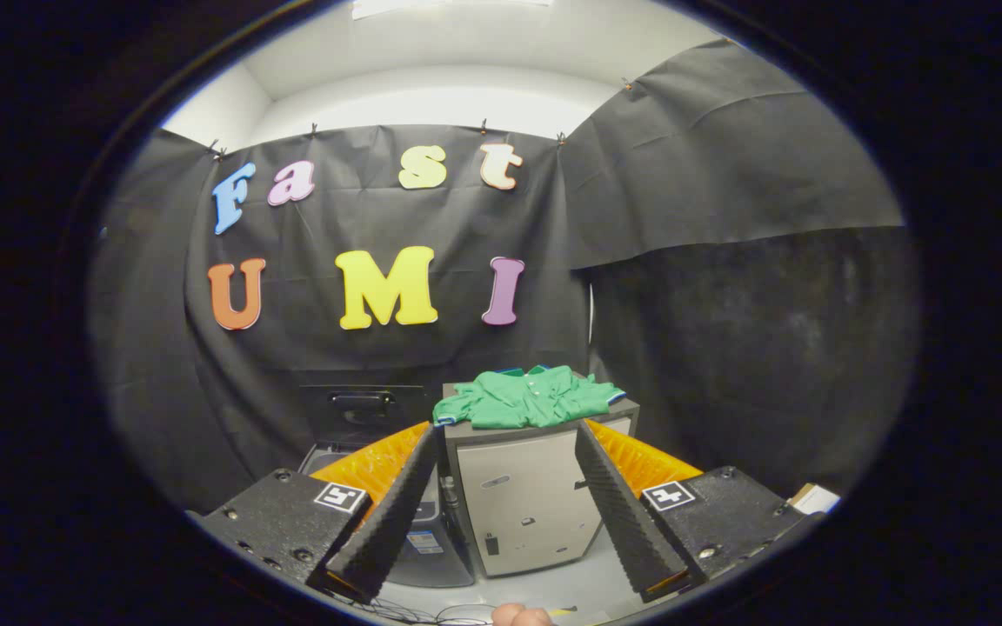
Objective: Put the clothes into the washing machine and then close the washing machine lid.
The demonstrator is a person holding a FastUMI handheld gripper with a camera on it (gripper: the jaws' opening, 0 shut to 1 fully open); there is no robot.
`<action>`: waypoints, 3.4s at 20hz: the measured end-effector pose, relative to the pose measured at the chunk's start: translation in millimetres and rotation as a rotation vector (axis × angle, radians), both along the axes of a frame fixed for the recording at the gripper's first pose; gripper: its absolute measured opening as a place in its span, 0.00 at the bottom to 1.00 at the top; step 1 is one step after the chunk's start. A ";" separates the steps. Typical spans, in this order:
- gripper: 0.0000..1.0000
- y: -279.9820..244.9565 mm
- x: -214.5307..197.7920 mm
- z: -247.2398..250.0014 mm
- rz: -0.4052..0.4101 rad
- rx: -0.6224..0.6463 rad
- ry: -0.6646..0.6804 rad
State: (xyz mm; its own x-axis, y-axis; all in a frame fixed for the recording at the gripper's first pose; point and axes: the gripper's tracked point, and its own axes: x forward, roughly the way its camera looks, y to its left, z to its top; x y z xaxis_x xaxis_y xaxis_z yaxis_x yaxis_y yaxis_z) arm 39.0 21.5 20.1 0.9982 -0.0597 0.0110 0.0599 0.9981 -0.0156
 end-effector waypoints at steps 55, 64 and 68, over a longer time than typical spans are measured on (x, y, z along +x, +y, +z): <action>0.19 -70.0 407.2 -85.7 0.204 -0.189 0.665; 0.05 -66.5 402.9 -58.4 0.218 -0.071 0.628; 0.05 -56.0 401.1 -21.0 0.248 -0.033 0.568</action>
